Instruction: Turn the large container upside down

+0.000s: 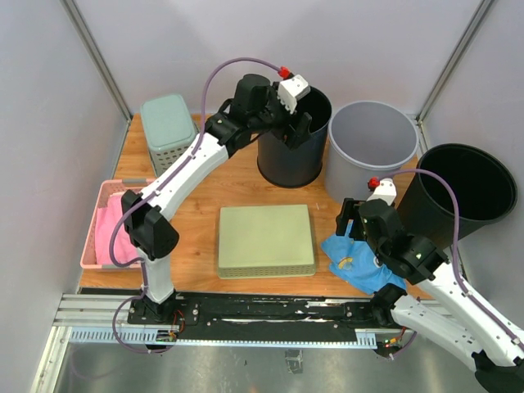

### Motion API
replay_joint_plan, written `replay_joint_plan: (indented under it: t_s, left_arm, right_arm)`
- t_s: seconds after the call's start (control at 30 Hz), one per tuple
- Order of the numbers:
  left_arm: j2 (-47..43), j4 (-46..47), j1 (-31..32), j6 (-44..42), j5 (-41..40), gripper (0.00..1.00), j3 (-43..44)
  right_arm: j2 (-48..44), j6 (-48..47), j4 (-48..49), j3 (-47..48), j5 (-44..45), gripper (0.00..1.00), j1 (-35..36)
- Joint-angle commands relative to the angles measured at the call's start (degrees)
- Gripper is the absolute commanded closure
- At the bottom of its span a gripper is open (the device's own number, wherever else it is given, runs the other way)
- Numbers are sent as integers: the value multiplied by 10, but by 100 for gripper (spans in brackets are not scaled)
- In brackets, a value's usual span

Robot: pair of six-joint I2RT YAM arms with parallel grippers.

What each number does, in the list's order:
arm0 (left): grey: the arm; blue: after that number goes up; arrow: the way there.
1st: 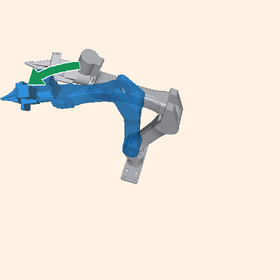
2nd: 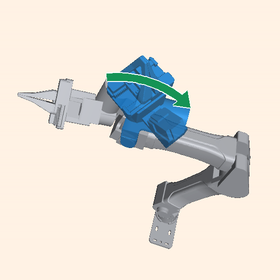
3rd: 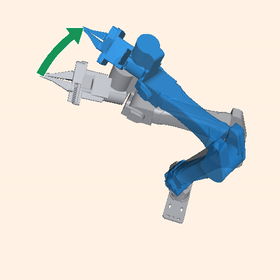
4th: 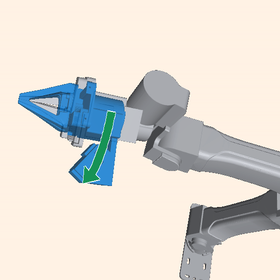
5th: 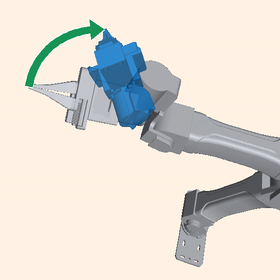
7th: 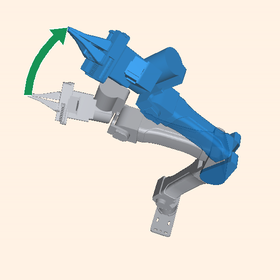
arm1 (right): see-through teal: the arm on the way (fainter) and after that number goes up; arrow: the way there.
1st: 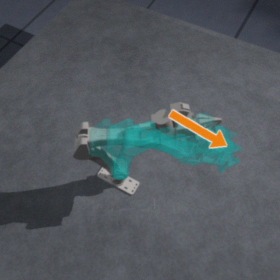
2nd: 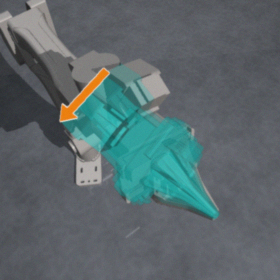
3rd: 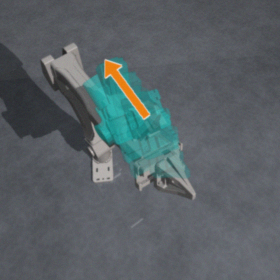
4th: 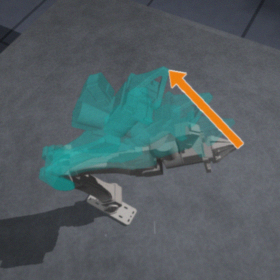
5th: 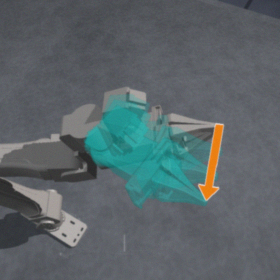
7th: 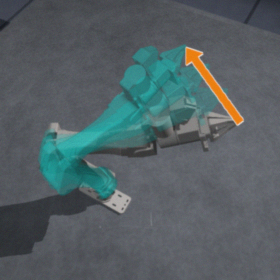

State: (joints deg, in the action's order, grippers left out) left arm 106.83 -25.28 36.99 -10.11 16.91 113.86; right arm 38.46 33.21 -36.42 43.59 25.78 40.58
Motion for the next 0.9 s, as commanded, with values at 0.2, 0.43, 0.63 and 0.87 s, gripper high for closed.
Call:
replay_joint_plan:
  t_s: [0.2, 0.43, 0.63, 0.87]
  left_arm:
    - [78, -1, 4, -25, 39, 1, 26]
    - [97, -15, 4, -18, 20, 15, 34]
    - [94, -15, 4, -18, -3, 50, 34]
    - [90, -16, 4, -7, -2, 90, 42]
  right_arm:
    - [3, 9, -10, -7, 12, 24, 8]
    - [4, 7, -11, -9, 16, 24, 8]
    - [8, 7, -10, -8, 15, 24, 8]
    - [3, 6, -8, -9, 14, 24, 8]
